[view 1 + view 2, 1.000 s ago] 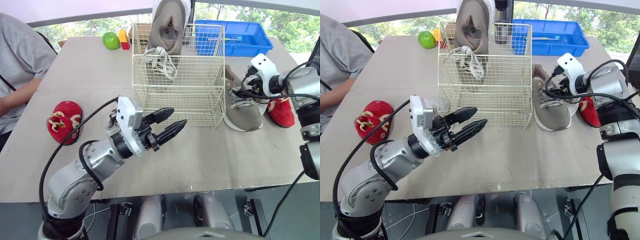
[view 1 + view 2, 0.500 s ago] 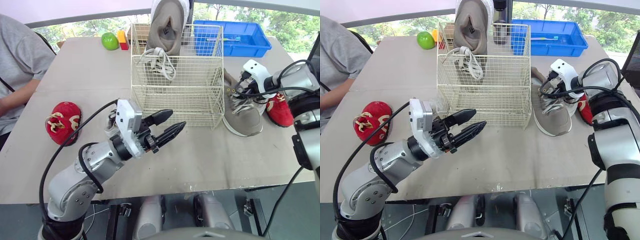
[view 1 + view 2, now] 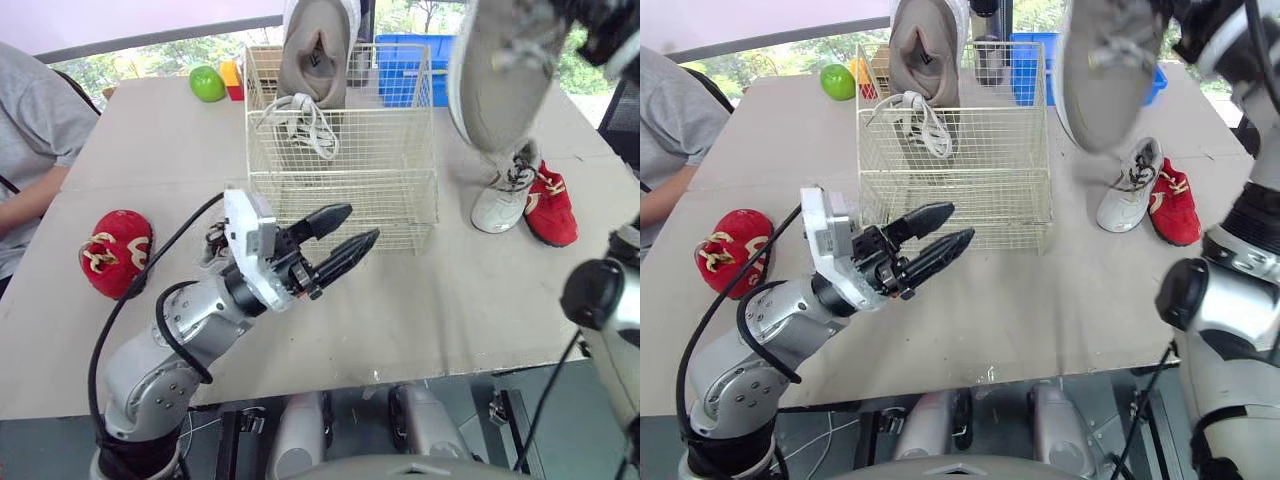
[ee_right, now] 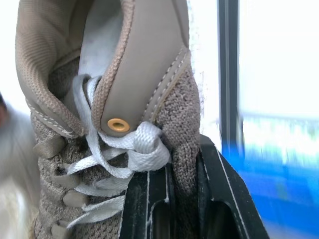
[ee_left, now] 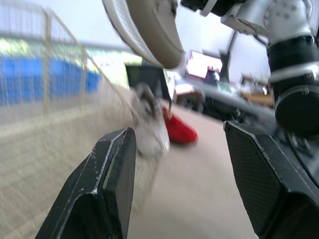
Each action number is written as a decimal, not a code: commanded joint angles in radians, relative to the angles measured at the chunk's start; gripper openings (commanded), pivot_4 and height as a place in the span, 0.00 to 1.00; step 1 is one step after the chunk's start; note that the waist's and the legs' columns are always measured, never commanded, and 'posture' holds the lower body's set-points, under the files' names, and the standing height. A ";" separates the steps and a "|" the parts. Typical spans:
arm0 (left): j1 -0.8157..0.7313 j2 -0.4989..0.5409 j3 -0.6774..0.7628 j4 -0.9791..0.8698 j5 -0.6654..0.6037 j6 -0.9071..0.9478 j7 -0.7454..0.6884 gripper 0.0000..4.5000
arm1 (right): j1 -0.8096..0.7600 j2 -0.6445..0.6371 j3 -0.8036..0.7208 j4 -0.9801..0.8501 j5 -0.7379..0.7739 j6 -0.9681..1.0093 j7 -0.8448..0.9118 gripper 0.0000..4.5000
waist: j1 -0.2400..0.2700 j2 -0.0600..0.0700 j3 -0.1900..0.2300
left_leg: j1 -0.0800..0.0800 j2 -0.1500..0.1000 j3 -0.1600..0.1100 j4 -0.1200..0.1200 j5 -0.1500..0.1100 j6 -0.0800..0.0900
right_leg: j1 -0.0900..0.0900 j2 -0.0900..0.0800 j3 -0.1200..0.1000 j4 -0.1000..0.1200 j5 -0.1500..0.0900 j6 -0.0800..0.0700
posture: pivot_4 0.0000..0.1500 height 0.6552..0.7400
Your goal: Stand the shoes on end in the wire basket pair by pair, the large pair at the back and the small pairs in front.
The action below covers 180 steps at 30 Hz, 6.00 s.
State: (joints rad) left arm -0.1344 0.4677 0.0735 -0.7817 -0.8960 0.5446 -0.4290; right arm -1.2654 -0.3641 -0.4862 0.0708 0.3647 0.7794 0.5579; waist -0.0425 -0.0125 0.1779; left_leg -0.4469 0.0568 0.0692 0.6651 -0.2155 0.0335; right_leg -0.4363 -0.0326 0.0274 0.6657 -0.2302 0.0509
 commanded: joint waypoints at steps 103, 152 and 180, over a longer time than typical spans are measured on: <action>-0.546 0.224 -0.064 0.805 0.651 -1.412 -0.637 0.03 | -0.100 -0.403 0.857 0.009 0.313 0.499 0.652 0.59 | 0.030 -0.014 -0.001 | -0.009 0.001 0.007 -0.006 0.000 0.000 | -0.012 -0.004 -0.001 -0.003 0.000 -0.002 | 1.00 1.00; -0.324 0.138 0.039 0.319 -0.614 0.073 0.382 0.00 | 0.281 0.093 0.097 -0.498 0.555 0.688 -0.081 0.14 | 0.032 -0.013 -0.001 | -0.003 -0.002 -0.006 0.004 0.001 -0.001 | 0.001 -0.003 -0.009 0.005 0.000 -0.001 | 1.00 1.00; -0.450 0.348 -0.047 0.746 0.434 -0.258 -0.366 0.00 | 0.973 -0.237 0.234 -0.880 0.434 -0.061 0.094 0.81 | 0.032 -0.012 -0.002 | -0.003 -0.001 -0.004 0.001 0.000 -0.001 | 0.003 -0.003 -0.007 -0.004 -0.001 -0.001 | 1.00 1.00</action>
State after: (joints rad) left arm -0.5915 0.8134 0.0095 -0.0273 -0.4782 0.2689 -0.7833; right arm -0.2896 -0.5886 -0.2318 -0.7732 0.7822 0.7505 0.6616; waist -0.0103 -0.0242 0.1757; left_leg -0.4489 0.0563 0.0655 0.6668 -0.2151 0.0327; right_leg -0.4331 -0.0356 0.0201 0.6623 -0.2309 0.0498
